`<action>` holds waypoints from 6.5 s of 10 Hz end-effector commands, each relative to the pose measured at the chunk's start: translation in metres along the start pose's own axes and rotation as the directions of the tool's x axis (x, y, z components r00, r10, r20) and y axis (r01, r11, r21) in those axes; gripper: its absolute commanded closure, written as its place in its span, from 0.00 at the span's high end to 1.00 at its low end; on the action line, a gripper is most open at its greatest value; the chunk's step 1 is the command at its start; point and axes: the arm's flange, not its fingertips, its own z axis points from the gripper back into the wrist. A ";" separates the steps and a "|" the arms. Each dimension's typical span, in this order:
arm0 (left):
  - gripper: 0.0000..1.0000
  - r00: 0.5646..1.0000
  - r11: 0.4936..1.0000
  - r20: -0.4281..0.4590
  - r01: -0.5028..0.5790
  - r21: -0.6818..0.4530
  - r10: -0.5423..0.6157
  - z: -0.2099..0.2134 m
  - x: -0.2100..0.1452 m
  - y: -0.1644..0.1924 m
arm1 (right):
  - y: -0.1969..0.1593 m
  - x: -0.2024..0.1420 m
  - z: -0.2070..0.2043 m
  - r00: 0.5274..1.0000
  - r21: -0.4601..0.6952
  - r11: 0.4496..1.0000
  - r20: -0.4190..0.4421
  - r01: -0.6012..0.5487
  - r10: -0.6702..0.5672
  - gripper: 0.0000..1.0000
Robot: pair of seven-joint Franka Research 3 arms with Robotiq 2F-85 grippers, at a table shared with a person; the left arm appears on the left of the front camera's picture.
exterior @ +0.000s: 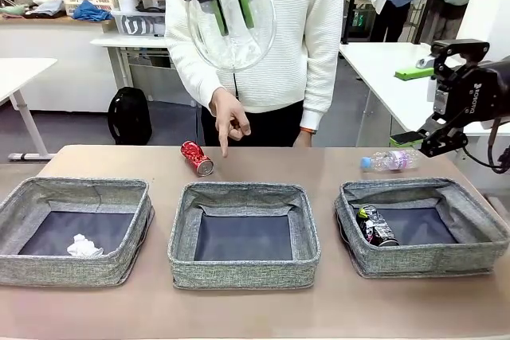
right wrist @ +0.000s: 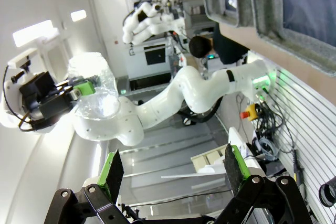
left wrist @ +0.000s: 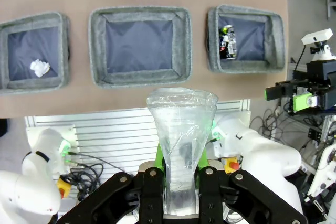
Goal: Sort the waste into the appropriate baskets.
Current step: Place the picked waste into the Fabric basket indicated by the person, then pick up the waste item pointed out by the person.
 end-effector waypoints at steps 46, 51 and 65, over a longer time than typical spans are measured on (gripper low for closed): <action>1.00 0.991 0.610 -0.129 -0.112 -0.785 0.017 -0.121 0.050 0.413 | 0.002 0.000 -0.001 1.000 0.022 1.000 0.001 -0.006 0.006 1.00; 1.00 0.991 0.610 -0.129 -0.112 -0.785 0.017 -0.121 0.050 0.413 | 0.002 0.000 -0.001 1.000 0.022 1.000 0.001 -0.006 0.006 1.00; 1.00 0.991 0.610 -0.129 -0.112 -0.785 0.017 -0.121 0.050 0.413 | 0.001 0.045 0.007 0.127 -0.017 0.842 0.990 0.540 -0.061 1.00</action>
